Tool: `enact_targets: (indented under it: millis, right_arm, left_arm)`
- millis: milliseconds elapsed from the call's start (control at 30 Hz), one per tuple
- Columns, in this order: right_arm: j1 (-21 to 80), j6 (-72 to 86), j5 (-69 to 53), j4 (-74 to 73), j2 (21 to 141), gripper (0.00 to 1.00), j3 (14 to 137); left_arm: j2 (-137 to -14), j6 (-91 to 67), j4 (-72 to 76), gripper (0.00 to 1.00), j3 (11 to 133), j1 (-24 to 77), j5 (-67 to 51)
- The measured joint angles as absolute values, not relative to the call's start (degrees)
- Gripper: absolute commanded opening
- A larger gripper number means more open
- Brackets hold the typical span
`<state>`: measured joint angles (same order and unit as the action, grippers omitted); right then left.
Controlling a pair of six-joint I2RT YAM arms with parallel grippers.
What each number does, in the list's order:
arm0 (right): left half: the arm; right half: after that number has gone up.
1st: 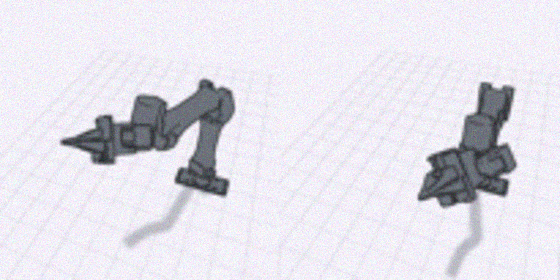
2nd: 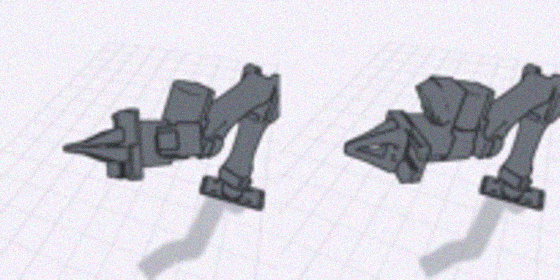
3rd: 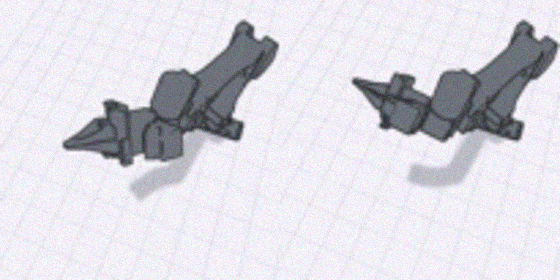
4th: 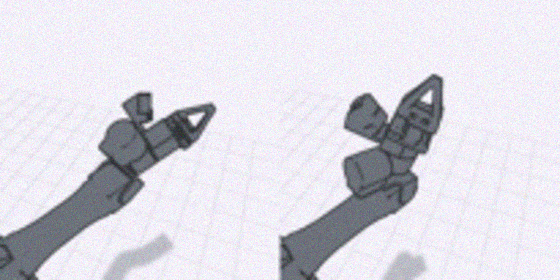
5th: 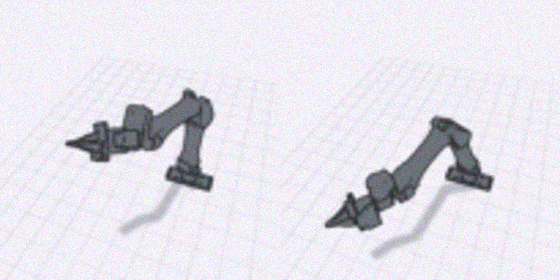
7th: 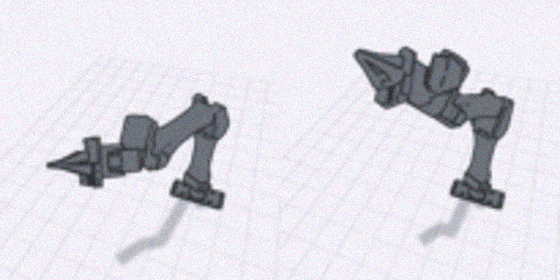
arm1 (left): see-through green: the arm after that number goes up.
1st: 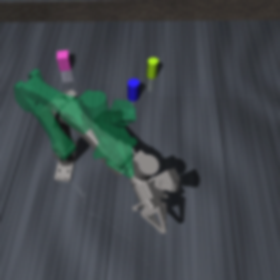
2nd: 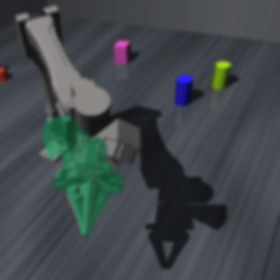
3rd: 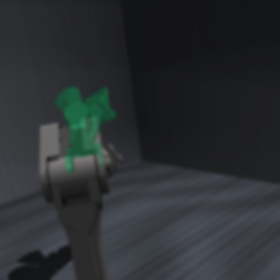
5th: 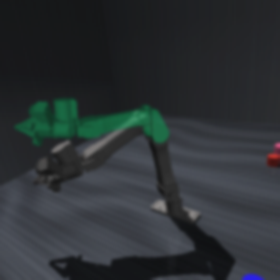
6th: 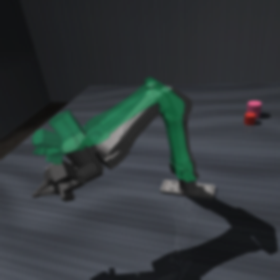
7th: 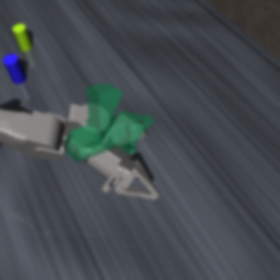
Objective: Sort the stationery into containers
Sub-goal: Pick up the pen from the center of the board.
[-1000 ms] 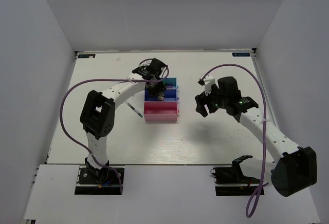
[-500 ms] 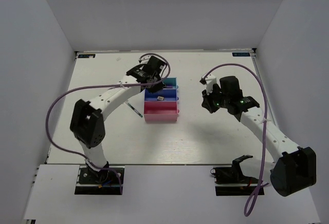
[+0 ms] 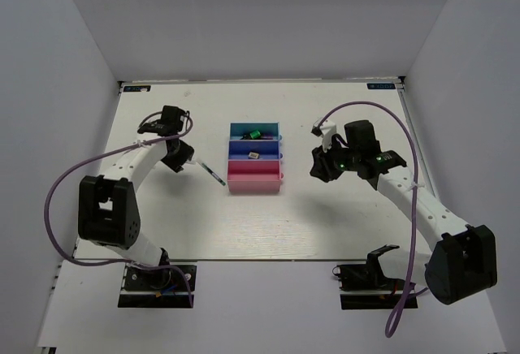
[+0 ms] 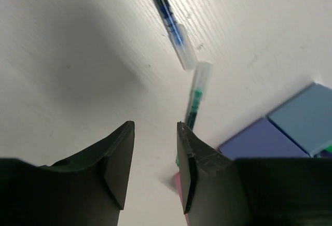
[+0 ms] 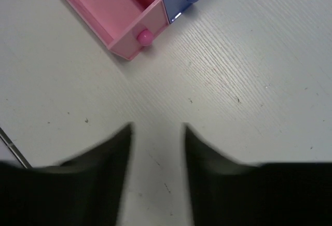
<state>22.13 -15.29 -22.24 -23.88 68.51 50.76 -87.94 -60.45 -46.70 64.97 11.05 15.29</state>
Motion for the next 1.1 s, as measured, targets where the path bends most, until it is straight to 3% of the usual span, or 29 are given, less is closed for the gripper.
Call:
enact_targets:
  millis: [33,500,1100]
  right_arm:
    - [22.1,-15.5,-22.2,-23.8,68.5,0.25,50.8]
    - [21.8,-15.2,-21.4,-23.8,68.0,0.26,50.2]
    - [20.0,-15.2,-21.3,-23.8,66.2,0.26,49.8]
  left_arm:
    - [-89.4,-61.2,-46.6,0.47,65.0,9.9,14.4]
    - [-106.5,-68.5,-48.9,0.45,76.6,5.7,10.7]
    - [-114.1,-70.9,-52.6,0.48,81.5,4.2,11.8]
